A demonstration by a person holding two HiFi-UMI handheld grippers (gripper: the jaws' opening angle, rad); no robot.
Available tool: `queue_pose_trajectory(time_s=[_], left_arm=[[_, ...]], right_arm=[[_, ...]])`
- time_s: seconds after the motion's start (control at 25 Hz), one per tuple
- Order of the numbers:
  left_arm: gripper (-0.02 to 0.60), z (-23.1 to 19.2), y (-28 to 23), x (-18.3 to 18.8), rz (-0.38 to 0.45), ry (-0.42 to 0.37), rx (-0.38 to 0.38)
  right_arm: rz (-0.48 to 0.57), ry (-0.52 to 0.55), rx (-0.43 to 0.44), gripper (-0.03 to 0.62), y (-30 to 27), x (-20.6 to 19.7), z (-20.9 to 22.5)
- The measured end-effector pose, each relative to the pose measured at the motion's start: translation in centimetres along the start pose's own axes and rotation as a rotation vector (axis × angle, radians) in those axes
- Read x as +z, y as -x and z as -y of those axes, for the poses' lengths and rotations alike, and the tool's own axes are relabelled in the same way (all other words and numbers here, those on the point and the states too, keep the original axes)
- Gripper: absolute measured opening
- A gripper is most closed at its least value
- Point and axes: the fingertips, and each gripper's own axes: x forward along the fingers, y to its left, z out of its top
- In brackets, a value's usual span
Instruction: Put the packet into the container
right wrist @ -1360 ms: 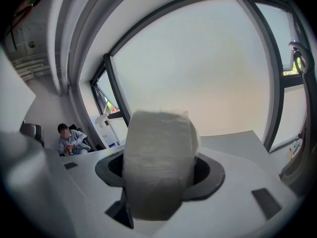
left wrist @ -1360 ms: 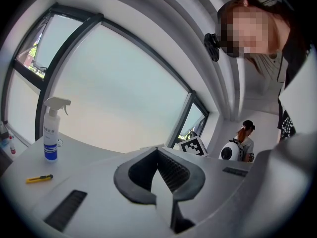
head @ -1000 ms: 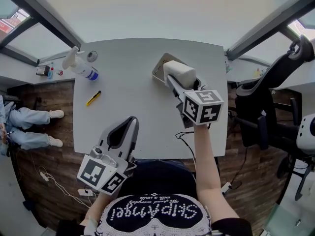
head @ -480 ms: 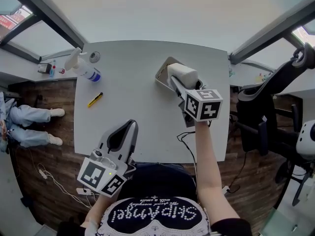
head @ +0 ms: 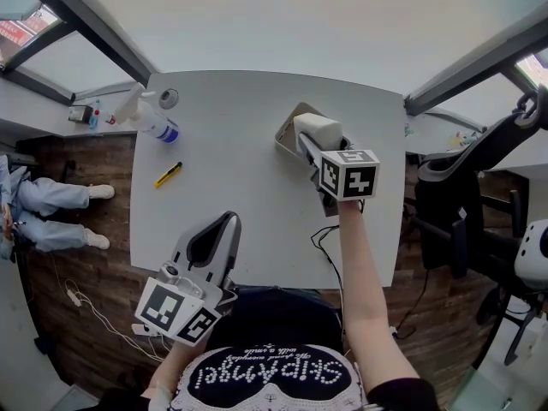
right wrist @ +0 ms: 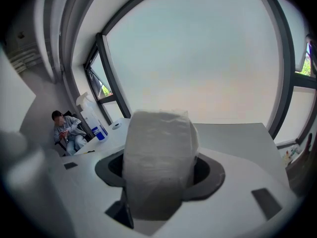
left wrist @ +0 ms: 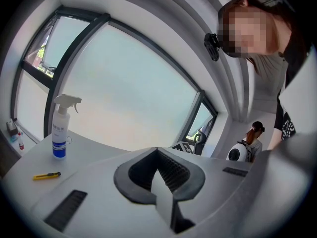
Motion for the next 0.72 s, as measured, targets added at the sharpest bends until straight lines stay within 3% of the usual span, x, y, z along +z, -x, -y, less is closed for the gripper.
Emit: queue_pose_trajectory(time_s=[0.72], left_arm=[[0.008,-1.0,-0.2,-0.1,0.001,0.027,0.021]], right_arm=[[-0.189,0.12,-0.045,0.276,-3.9,-2.7,0.1]])
